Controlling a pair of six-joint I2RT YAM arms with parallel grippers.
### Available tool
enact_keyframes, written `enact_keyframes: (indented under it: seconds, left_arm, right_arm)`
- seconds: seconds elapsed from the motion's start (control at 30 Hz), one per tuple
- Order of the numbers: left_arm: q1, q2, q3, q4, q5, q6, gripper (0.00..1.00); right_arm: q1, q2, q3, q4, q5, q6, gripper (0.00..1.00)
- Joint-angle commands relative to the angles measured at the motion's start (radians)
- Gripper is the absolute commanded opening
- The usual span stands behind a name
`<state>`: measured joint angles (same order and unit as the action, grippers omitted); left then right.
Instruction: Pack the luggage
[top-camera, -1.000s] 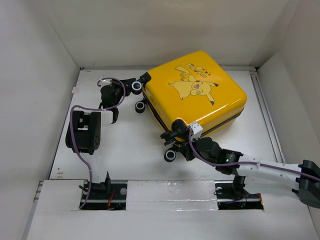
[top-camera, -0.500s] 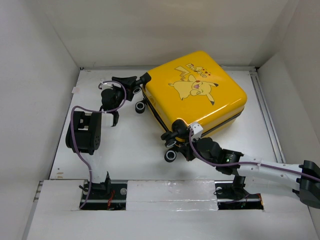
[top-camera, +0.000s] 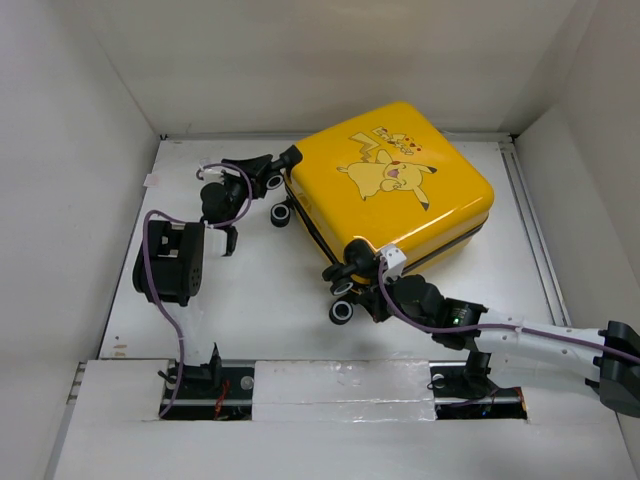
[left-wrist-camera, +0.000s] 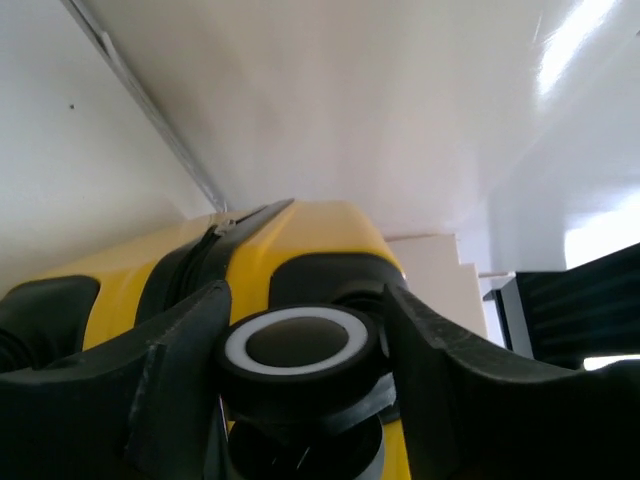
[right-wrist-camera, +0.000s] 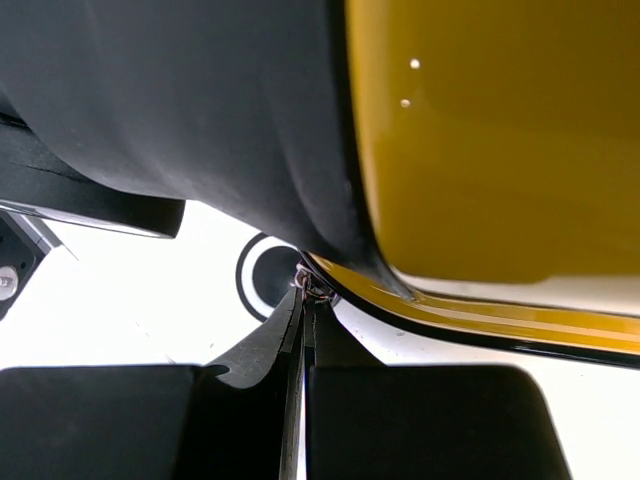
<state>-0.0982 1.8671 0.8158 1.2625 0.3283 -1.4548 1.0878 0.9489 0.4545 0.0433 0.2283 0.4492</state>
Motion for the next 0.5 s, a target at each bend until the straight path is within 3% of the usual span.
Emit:
enact_keyframes:
  seconds: [0.0, 0.1, 0.13, 0.17, 0.3, 0.47]
  left_arm:
    - [0.002, -0.005, 0.022, 0.107, 0.021, -0.024, 0.52]
    - [0.002, -0.005, 0.022, 0.107, 0.021, -0.045, 0.35]
    - [0.002, -0.005, 0.022, 0.107, 0.006, -0.045, 0.13]
    - [0.002, -0.014, 0.022, 0.107, 0.006, -0.045, 0.01]
    - [0.011, -0.080, 0.008, 0.085, -0.038, 0.013, 0.00]
    - [0.011, -0.305, -0.181, 0.029, -0.132, 0.145, 0.00]
  right_arm:
    - [0.021, -0.052, 0.039, 0.155, -0.052, 0.016, 0.00]
    - [0.021, -0.042, 0.039, 0.155, -0.061, 0.016, 0.00]
    - [0.021, -0.042, 0.039, 0.155, -0.047, 0.026, 0.00]
    - [0.021, -0.042, 0.039, 0.155, -0.047, 0.026, 0.00]
    - [-0.003, -0.042, 0.039, 0.164, -0.024, 0.023, 0.00]
    - [-0.136, -0.107, 0.049, 0.155, -0.121, -0.032, 0.00]
